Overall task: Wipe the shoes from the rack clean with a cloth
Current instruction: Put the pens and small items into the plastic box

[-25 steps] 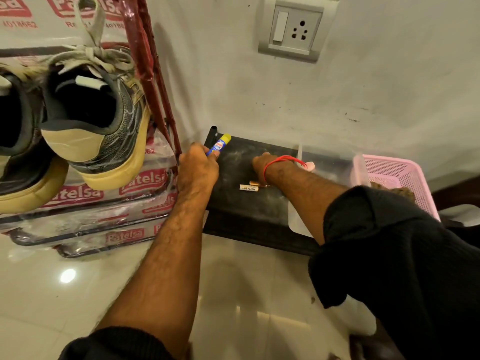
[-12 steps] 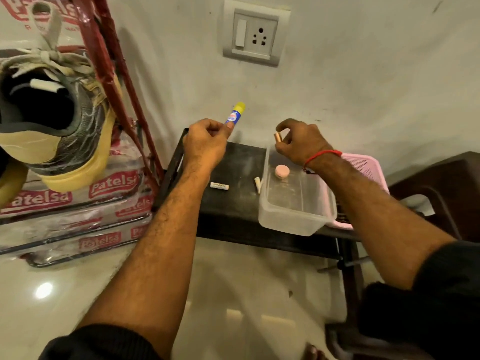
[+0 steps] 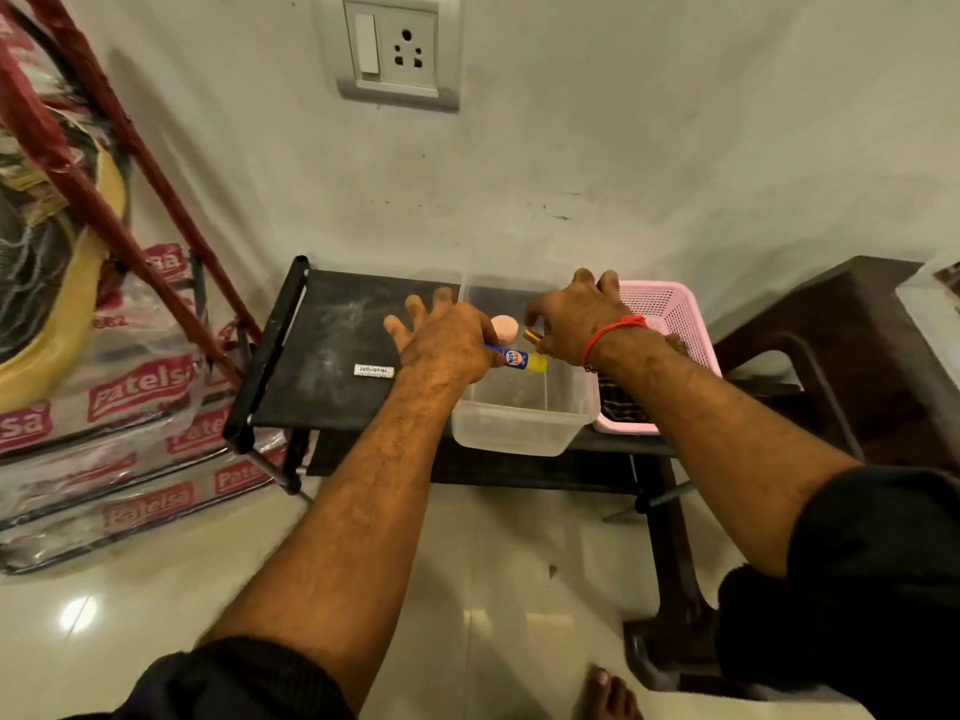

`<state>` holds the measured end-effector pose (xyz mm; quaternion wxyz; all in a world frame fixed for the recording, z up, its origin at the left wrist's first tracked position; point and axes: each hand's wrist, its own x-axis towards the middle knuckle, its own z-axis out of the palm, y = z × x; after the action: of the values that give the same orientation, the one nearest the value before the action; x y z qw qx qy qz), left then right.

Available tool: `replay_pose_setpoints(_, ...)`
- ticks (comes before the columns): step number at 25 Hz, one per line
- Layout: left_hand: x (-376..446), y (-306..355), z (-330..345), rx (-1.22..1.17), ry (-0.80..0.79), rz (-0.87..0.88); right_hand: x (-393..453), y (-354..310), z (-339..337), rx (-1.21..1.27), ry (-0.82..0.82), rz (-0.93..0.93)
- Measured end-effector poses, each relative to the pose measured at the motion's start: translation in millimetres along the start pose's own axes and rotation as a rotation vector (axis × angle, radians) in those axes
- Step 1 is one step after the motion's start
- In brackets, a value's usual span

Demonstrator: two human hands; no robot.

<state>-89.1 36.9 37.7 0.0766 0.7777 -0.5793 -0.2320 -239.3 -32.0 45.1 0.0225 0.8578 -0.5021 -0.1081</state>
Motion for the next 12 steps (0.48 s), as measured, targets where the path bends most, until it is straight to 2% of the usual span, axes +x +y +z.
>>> replay_pose_setpoints(3,6.1,2.5,8.0,-0.117,0.002,-0.037,2.6,-2.4,6.9,-0.028,-0.015,-0.001)
replay_pose_setpoints(7,19.0,-5.8,1.0,-0.454,0.075,-0.054,2.4,-0.3,6.2,-0.015,-0.115,0.035)
replay_pose_setpoints(9,21.3,-21.3,-10.8,-0.62,0.166,-0.082,-0.5,-1.8,-0.8,0.006,-0.045,0.034)
replay_pose_setpoints(12,23.9,-65.1,-17.2,-0.626,0.315,-0.161,-1.6,-8.8,-14.2,0.168,0.138,0.074)
